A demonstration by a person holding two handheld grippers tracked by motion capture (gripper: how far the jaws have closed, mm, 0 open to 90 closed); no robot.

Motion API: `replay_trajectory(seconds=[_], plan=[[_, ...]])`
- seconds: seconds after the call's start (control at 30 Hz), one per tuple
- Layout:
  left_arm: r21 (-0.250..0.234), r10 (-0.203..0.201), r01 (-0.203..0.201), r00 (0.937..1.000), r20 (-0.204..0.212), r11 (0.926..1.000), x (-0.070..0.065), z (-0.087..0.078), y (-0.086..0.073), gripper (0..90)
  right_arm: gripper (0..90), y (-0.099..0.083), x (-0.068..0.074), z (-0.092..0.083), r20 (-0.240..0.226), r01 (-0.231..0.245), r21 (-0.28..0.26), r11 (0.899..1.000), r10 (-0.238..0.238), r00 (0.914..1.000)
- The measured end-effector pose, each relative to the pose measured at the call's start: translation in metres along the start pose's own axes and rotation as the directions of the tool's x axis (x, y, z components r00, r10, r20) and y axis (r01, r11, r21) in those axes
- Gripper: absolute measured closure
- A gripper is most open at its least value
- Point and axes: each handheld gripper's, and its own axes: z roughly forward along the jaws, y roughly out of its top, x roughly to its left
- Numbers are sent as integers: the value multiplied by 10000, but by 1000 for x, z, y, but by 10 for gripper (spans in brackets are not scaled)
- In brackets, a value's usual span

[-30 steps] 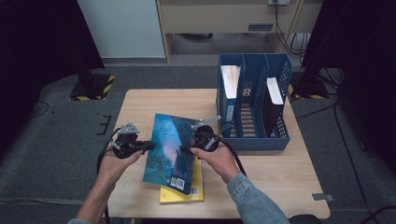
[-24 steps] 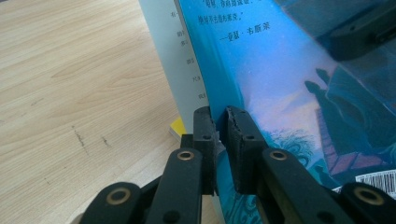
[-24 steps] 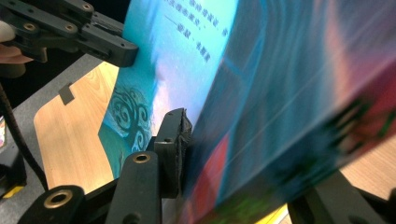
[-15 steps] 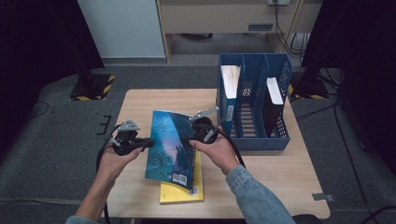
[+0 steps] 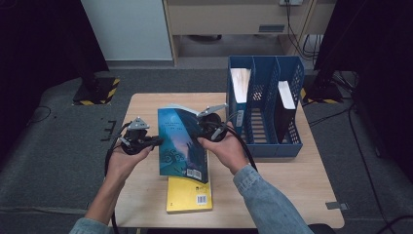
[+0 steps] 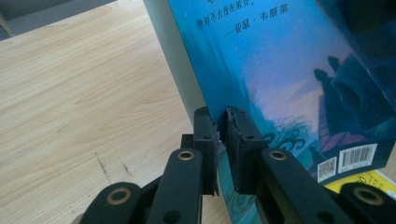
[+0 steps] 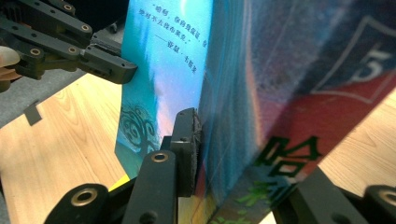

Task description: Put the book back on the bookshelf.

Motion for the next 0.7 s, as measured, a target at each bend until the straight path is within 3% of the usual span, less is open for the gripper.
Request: replay_trajectory(seconds=[0.7], plan=[[-16,13,-14,9997,-227,10000,9,7,16,826,710,11,-9,2,205,-110,-375,9992,117,9997]])
